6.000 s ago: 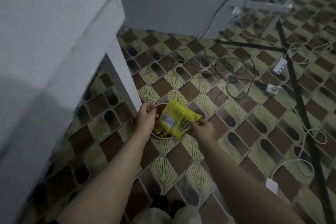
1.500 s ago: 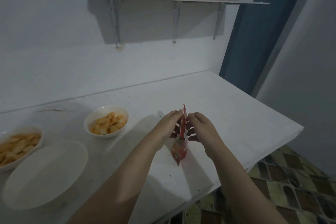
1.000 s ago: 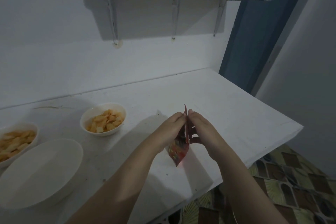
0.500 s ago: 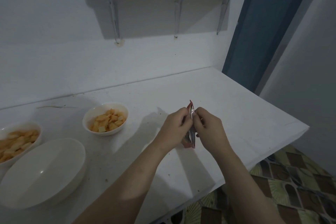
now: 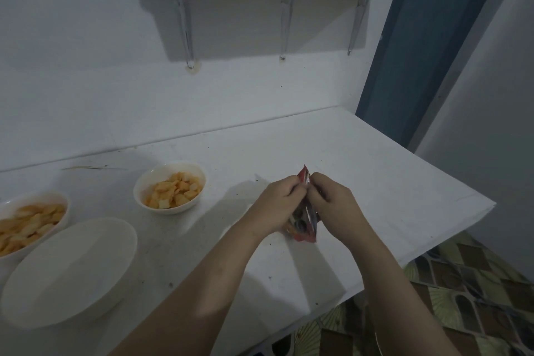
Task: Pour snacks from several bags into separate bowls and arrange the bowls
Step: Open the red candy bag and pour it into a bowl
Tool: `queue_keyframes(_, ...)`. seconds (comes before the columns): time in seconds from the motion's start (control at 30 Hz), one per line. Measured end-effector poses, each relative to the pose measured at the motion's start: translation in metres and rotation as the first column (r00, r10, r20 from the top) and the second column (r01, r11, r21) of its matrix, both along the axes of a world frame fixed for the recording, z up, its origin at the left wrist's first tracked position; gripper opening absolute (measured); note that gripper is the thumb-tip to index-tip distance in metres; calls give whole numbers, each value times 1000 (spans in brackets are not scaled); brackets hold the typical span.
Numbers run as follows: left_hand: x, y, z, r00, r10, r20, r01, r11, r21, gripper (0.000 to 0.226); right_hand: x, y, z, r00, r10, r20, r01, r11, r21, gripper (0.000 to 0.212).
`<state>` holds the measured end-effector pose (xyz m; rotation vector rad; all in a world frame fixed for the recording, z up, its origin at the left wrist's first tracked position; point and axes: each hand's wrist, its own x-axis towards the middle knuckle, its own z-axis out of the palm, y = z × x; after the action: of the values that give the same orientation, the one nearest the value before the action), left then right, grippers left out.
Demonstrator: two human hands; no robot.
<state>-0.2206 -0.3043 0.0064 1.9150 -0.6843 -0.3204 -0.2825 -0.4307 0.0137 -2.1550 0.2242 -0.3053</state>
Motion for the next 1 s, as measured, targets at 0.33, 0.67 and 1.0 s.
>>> queue_keyframes(0.33, 7, 10, 0, 989, -45, 144, 49, 999, -24, 25, -2, 6, 1, 997, 17, 81, -12, 998, -59, 29)
queue_keyframes(0.67, 4, 10, 2, 988, -72, 139, 78, 996, -40, 26, -1, 6, -3, 996, 11, 89, 6, 981, -196, 31)
queue_keyframes(1.0, 1, 7, 1, 999, 3, 50, 5, 988, -156, 25, 1, 12, -6, 995, -23, 100, 45, 974, -224, 36)
